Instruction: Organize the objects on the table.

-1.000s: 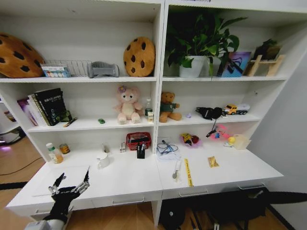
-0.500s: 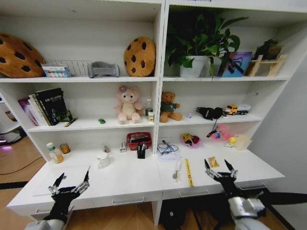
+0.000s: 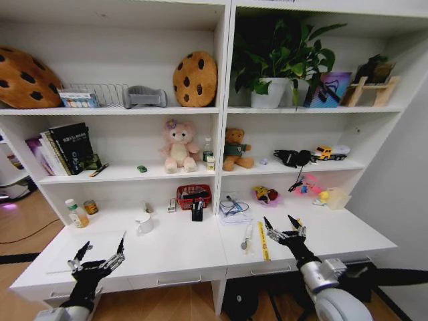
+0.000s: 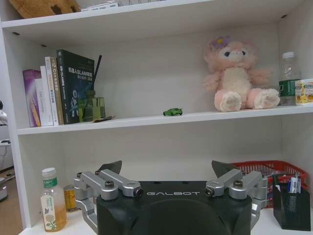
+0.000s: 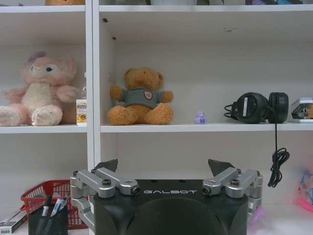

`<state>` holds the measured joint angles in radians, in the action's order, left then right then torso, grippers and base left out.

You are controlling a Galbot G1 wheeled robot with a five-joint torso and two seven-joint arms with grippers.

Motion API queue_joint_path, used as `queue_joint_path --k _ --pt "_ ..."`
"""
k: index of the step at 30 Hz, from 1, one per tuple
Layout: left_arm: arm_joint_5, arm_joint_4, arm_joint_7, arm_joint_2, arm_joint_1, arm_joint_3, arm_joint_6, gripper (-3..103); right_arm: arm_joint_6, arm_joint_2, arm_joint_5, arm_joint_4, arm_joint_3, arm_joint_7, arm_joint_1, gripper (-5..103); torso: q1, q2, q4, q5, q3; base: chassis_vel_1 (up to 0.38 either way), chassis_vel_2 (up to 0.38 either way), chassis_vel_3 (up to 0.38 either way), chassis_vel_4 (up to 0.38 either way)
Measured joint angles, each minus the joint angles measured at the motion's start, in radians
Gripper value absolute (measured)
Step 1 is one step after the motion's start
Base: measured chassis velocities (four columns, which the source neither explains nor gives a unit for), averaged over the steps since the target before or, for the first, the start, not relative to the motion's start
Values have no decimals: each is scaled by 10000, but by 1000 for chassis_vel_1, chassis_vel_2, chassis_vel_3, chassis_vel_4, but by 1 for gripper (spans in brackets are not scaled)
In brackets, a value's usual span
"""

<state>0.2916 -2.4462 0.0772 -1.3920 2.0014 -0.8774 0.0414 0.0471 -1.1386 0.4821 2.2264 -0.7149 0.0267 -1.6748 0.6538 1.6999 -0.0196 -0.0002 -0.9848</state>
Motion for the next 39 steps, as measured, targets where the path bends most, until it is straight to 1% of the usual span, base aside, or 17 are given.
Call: queue_joint_path --k 11,17,18,20,21,23,24,25,26,27,32,34,35,36,37,38,39 --pt "0 0 0 0 0 0 0 100 -203 -74 -2 -221 18 -17 86 100 0 1 2 1 0 -108 -100 103 98" --pt "0 0 0 0 0 0 0 100 -528 102 48 -470 9 -21 409 100 2 0 -4 1 -1 -227 -225 212 221" --pt "0 0 0 0 0 0 0 100 -613 162 78 -655 2 48 610 100 -3 3 6 9 2 -231 -212 237 219" --pt "0 0 0 -1 0 1 0 100 -615 225 132 -841 -20 80 755 100 -3 3 3 4 2 -188 -212 168 184" --pt "0 0 0 -1 0 2 0 100 -501 311 178 -1176 -60 86 950 100 1 0 -2 7 0 -95 -169 168 78" --pt "0 -1 0 -1 0 2 0 100 -409 361 188 -1434 -81 86 1068 100 1 0 -1 6 0 -95 -80 83 78" --pt "0 0 -1 -1 0 2 0 100 -163 445 230 -1924 -117 78 1258 100 -3 3 2 6 1 -8 -80 44 35" --pt "0 -1 0 -1 0 2 0 100 29 519 320 -2329 -140 25 1390 100 -2 2 -4 3 1 0 0 0 0" --pt "0 -1 0 -1 0 2 0 100 29 519 320 -2329 -140 25 1390 100 -2 2 -4 3 1 0 0 0 0" --pt "0 0 0 0 0 1 0 100 185 625 446 -2797 -142 -170 1559 100 0 0 -2 2 0 0 0 0 0" --pt "0 0 2 0 -1 -4 0 100 -88 1006 204 -4495 -18 -1020 2465 100 1 0 2 0 0 30 48 -41 -57" --pt "0 0 2 0 -1 -4 0 100 -88 1006 204 -4495 -18 -1020 2465 100 1 0 2 0 0 0 0 0 0" --pt "0 0 2 1 0 -3 0 100 -46 1141 211 -4915 52 -1152 2724 100 0 1 4 0 0 0 0 0 0" --pt "0 0 2 0 0 -2 0 100 241 1346 284 -5818 290 -1266 3272 100 0 1 0 4 0 0 0 0 0" --pt "0 0 2 0 0 -2 0 100 296 1346 290 -5893 316 -1256 3336 100 0 1 -2 5 0 0 0 0 0" --pt "0 0 2 0 0 -1 0 100 540 1341 323 -6105 414 -1194 3561 100 0 1 -2 2 0 0 0 0 0" --pt "0 0 2 0 0 -1 0 100 540 1341 323 -6105 414 -1194 3561 100 0 1 -2 2 0 0 0 0 0"
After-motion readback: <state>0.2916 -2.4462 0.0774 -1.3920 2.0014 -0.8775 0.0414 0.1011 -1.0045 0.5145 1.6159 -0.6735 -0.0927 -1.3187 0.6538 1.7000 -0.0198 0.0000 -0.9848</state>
